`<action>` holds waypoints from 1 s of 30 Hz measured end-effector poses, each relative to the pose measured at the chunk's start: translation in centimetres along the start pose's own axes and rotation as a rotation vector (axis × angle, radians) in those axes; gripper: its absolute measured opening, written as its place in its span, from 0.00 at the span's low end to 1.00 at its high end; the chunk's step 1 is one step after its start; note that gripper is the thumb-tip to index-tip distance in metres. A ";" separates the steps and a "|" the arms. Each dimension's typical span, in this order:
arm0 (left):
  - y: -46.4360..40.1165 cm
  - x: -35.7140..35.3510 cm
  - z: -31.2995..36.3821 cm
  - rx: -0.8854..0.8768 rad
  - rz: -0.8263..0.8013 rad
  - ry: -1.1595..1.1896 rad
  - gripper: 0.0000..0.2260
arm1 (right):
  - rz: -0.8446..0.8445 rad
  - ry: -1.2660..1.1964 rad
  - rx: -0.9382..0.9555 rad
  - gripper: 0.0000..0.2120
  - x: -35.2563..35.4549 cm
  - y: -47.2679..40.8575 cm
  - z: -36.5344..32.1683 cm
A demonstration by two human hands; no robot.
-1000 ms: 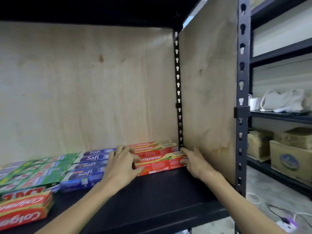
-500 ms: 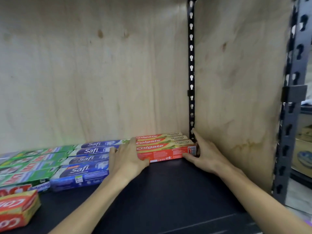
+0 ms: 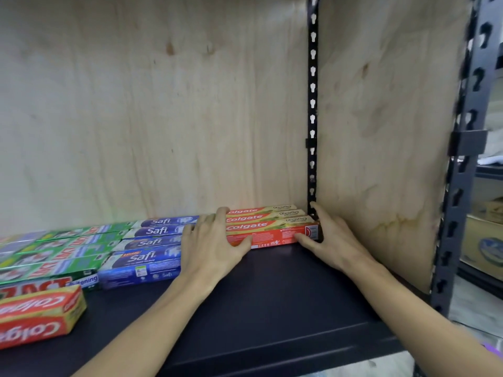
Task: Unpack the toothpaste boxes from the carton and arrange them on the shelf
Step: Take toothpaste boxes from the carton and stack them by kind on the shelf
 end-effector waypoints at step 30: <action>16.3 23.5 -22.2 0.229 0.123 -0.193 0.42 | -0.185 -0.253 0.340 0.40 -7.3 13.8 -25.7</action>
Point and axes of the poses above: each hand's wrist, its own y-axis away from the middle knuckle, its own x-axis out of the back of the hand, z = x × y, the point moved 5 cm from there along -y, towards the middle knuckle, and after that the axes turned 10 degrees about y, right-handed, at the moved point
